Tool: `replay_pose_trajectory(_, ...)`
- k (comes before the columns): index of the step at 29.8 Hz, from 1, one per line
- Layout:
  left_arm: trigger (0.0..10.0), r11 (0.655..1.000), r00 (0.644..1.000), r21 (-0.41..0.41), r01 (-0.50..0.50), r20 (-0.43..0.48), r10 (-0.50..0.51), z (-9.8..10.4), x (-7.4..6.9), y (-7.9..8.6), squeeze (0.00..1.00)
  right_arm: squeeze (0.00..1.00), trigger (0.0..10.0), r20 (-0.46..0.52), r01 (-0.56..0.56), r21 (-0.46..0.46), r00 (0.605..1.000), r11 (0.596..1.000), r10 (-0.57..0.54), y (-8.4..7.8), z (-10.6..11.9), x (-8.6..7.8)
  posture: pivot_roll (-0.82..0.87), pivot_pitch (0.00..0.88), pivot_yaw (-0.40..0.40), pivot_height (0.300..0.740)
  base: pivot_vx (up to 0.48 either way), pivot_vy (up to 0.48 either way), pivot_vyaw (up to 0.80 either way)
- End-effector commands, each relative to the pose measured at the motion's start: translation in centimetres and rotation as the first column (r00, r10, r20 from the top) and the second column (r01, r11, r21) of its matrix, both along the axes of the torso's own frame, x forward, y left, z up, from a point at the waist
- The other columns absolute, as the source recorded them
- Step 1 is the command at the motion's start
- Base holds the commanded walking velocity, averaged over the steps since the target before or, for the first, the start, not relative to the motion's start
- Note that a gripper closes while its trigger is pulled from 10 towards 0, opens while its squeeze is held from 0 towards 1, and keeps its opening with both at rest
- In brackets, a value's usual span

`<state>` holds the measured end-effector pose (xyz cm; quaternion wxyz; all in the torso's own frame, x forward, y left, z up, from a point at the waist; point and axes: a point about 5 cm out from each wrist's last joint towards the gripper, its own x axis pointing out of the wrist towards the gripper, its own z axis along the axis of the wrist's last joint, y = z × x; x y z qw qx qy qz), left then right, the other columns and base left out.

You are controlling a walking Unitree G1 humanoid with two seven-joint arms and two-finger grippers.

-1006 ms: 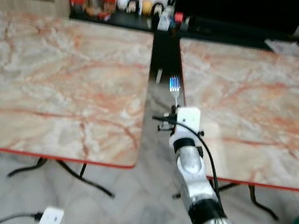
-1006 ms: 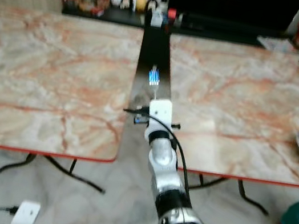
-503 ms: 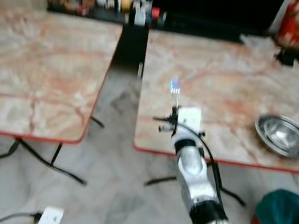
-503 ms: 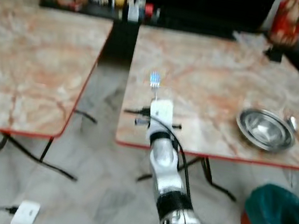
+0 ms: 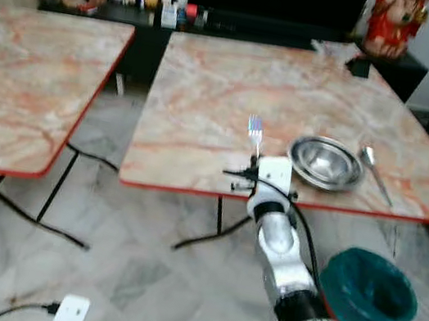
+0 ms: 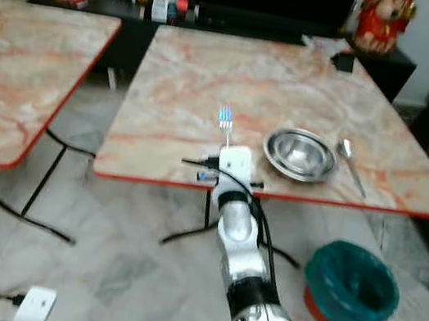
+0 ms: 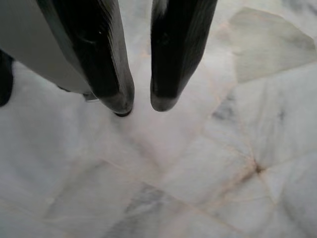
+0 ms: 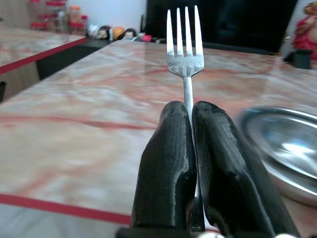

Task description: Setting the table

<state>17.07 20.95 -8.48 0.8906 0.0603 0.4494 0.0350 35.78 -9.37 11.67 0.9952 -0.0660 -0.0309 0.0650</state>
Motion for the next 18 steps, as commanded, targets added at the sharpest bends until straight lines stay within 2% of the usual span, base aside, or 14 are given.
replay_pose_trajectory(1, 10.0, 1.000, 1.000, -0.015, 0.007, -0.003, -0.007, -0.15, -0.04, -0.70, 0.00, 0.00, 10.0, 0.003, 0.025, 0.000, 1.000, 1.000, -0.025, -0.72, 0.30, 0.20, -0.01, 0.000, 0.019, 0.740, 0.000, -0.454, 0.00)
replay_pose_trajectory(8, 10.0, 1.000, 1.000, -0.018, 0.004, -0.006, -0.004, -0.21, -0.13, -0.86, 0.00, 0.00, 10.0, 0.006, 0.036, -0.002, 0.999, 0.999, -0.036, -1.05, 0.43, 0.25, -0.02, 0.000, 0.016, 0.740, 0.000, -0.440, 0.00)
replay_pose_trajectory(12, 10.0, 1.000, 1.000, -0.007, -0.013, -0.012, 0.012, -0.27, -0.27, -0.77, 0.00, 0.00, 10.0, -0.002, 0.035, -0.004, 0.999, 0.999, -0.035, -1.08, 0.21, 0.13, -0.01, 0.000, 0.012, 0.740, 0.000, 0.000, 0.00)
replay_pose_trajectory(16, 10.0, 0.998, 0.999, -0.043, -0.044, 0.009, 0.044, -0.26, -0.31, -0.86, 0.00, 0.00, 10.0, -0.007, 0.031, -0.004, 0.999, 1.000, -0.031, -0.91, 0.10, 0.02, -0.01, 0.000, 0.010, 0.740, 0.000, 0.000, 0.00)
replay_pose_trajectory(18, 10.0, 0.999, 0.999, -0.020, -0.043, 0.001, 0.043, -0.28, -0.39, -0.67, 0.00, 0.00, 10.0, -0.007, 0.032, -0.002, 0.999, 0.999, -0.032, -0.88, 0.13, 0.01, -0.01, 0.000, 0.010, 0.740, 0.000, 0.000, 0.00)
